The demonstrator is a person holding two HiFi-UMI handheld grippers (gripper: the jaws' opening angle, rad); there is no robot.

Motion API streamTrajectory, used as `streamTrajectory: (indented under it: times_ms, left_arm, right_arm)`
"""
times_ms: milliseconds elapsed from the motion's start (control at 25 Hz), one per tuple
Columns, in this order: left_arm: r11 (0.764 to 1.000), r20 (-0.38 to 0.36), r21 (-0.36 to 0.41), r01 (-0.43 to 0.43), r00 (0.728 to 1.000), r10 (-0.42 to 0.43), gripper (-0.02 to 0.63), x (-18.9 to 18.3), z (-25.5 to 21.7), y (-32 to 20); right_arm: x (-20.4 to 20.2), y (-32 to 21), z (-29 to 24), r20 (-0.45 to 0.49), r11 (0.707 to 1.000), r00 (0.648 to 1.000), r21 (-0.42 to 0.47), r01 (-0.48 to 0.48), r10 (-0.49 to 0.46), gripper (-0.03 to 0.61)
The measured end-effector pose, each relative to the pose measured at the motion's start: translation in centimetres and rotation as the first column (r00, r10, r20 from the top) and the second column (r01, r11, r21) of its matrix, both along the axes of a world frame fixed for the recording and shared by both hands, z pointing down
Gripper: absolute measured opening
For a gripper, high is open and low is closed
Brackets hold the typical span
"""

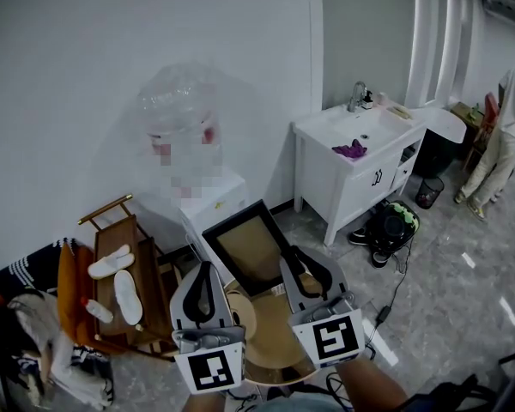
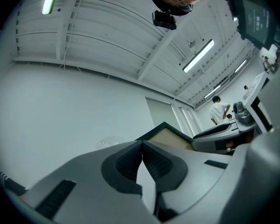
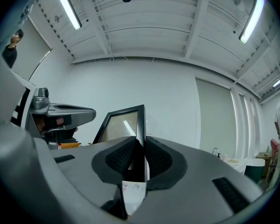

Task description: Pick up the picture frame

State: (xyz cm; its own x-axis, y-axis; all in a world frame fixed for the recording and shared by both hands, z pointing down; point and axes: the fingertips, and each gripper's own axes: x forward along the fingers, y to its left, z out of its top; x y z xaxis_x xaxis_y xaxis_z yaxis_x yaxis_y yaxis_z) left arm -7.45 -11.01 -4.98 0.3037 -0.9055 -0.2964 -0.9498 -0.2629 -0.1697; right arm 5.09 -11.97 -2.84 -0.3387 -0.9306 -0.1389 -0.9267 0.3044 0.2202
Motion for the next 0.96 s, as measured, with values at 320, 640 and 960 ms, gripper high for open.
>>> streamTrajectory:
  times_ms: [320,640,960]
  left_arm:
    - [1.0,-0.007,0.002,-0.008,1.0,0.008,0.015,-0.3,0.29,0.55]
    - [1.0,-0.007,0.002,-0.005,1.0,0.005,0.015,-0.43,0.67,0.33]
    - [1.0,-0.005,0.007,-0.004,1.0,0.004,0.015,-0.29,0.71,0.45]
  right_arm:
    - [-0.17,0.63,0.21,0.007,1.0,1.0,0.002,-0.012,0.012,0.081]
    - [-0.29,0.33,0.46,0.004,1.0,1.0,-0.002,-0.01,0.01,0.081]
    - [-0.17,0.45,0.49,0.005,1.0,1.0,0.003,-0.007,0.007,0.081]
